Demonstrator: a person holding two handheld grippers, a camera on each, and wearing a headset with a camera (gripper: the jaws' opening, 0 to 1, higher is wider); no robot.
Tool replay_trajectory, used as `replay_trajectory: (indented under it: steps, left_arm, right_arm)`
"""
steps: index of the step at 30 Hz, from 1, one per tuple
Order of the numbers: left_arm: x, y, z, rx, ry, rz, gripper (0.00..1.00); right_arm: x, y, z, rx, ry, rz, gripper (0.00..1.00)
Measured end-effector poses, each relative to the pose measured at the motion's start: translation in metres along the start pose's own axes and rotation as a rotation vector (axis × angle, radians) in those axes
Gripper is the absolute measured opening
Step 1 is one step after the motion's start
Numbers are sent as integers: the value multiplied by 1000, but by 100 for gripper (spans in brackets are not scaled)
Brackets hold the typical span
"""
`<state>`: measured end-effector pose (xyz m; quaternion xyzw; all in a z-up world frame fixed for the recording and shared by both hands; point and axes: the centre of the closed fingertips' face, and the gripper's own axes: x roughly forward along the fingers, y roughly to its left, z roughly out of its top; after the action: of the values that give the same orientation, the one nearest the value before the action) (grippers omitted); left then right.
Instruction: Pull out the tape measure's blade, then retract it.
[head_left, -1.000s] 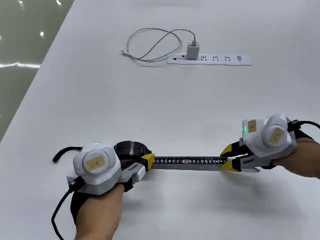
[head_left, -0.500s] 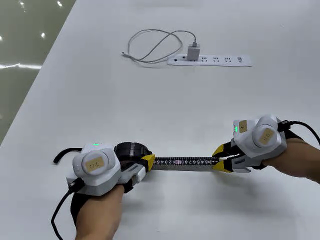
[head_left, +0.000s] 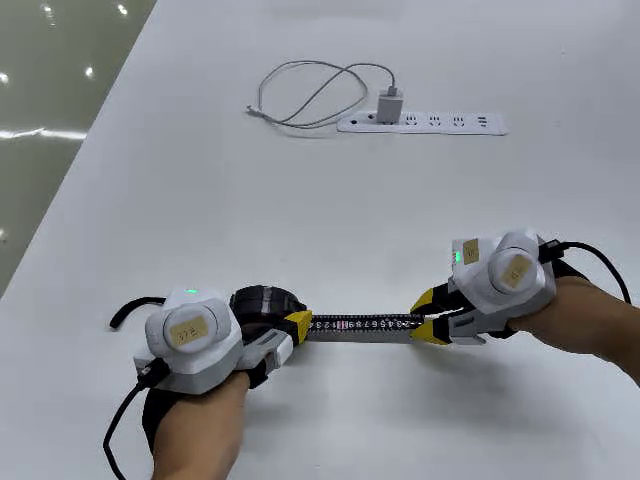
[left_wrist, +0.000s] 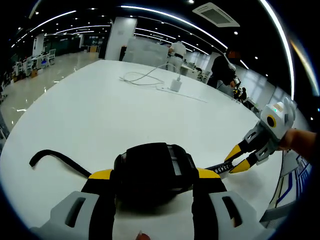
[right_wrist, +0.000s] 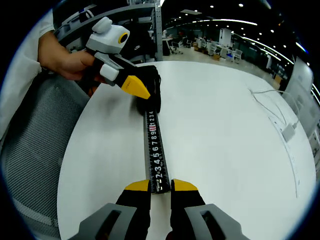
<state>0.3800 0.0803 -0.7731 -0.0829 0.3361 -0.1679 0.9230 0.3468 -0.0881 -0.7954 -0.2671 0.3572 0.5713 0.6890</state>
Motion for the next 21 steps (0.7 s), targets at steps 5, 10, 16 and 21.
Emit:
replay_trajectory:
  steps: [5, 10, 16, 21]
  left_arm:
    - [0, 0, 0, -3, -1, -2, 58]
    - [0, 0, 1, -3, -2, -3, 58]
    - [0, 0, 1, -3, -3, -6, 58]
    - [0, 0, 1, -8, -5, -7, 58]
  right_arm:
    - [4, 0, 5, 0, -9, 4, 11]
    - [8, 1, 11, -1, -17, 9, 11]
    - [12, 2, 16, 1, -27, 15, 11]
    - [15, 3, 21, 1, -37, 19, 11]
